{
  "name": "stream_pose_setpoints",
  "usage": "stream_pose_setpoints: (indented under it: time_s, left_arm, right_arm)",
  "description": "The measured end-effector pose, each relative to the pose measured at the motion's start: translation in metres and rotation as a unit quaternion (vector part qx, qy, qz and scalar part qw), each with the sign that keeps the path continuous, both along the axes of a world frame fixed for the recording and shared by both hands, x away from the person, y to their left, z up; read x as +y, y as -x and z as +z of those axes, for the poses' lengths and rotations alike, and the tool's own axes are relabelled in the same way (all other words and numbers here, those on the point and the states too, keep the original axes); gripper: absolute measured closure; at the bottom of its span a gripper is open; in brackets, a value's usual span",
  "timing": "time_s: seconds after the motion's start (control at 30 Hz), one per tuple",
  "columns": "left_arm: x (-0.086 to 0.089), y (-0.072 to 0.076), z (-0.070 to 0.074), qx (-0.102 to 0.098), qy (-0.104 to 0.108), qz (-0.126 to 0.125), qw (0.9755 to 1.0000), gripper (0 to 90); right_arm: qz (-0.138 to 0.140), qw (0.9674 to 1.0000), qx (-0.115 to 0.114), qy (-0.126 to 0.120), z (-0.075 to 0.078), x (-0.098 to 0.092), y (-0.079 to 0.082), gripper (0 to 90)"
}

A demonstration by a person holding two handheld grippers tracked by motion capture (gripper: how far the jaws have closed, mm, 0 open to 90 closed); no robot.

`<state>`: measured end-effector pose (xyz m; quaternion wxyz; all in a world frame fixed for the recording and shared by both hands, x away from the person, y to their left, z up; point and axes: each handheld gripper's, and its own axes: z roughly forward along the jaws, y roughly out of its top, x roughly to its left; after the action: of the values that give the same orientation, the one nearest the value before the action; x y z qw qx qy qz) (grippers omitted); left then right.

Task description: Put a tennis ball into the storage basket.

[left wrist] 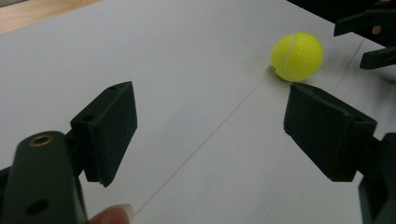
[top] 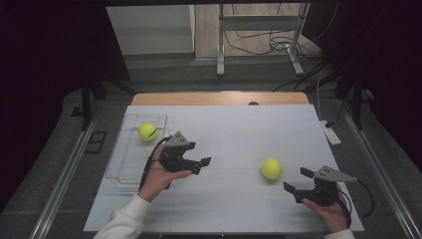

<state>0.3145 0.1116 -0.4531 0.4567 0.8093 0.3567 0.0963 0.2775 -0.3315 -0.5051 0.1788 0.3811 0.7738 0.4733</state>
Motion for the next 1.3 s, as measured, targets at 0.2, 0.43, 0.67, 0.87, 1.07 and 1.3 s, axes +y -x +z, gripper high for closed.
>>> stream_pose_setpoints:
  time_s: [0.2,0.43,0.67,0.87,1.07,1.3]
  left_arm:
    - [-0.01,-0.004,-0.002,0.002,-0.005,-0.009,0.9999,18.3]
    - [-0.016,-0.006,-0.006,0.005,-0.011,-0.016,0.9998,18.2]
    - [-0.023,-0.007,-0.005,0.006,-0.008,-0.022,0.9997,18.2]
    - [-0.031,-0.01,-0.003,0.004,-0.005,-0.026,0.9996,18.2]
    - [-0.038,-0.014,-0.001,0.005,-0.003,-0.028,0.9996,18.2]
    - [-0.05,-0.02,-0.001,0.008,-0.004,-0.034,0.9994,18.2]
  right_arm:
    - [-0.001,1.0,0.0,0.0,0.0,-0.001,0.0,11.2]
    - [0.0,1.0,0.0,-0.002,0.0,-0.001,-0.001,11.2]
    - [0.001,1.0,0.0,0.001,0.0,0.0,-0.001,11.2]
    - [0.002,1.0,-0.001,0.001,0.0,0.001,0.0,11.2]
    - [0.002,1.0,-0.001,0.002,0.0,0.0,0.0,11.2]
    - [0.004,1.0,0.001,0.003,0.0,0.002,0.0,11.1]
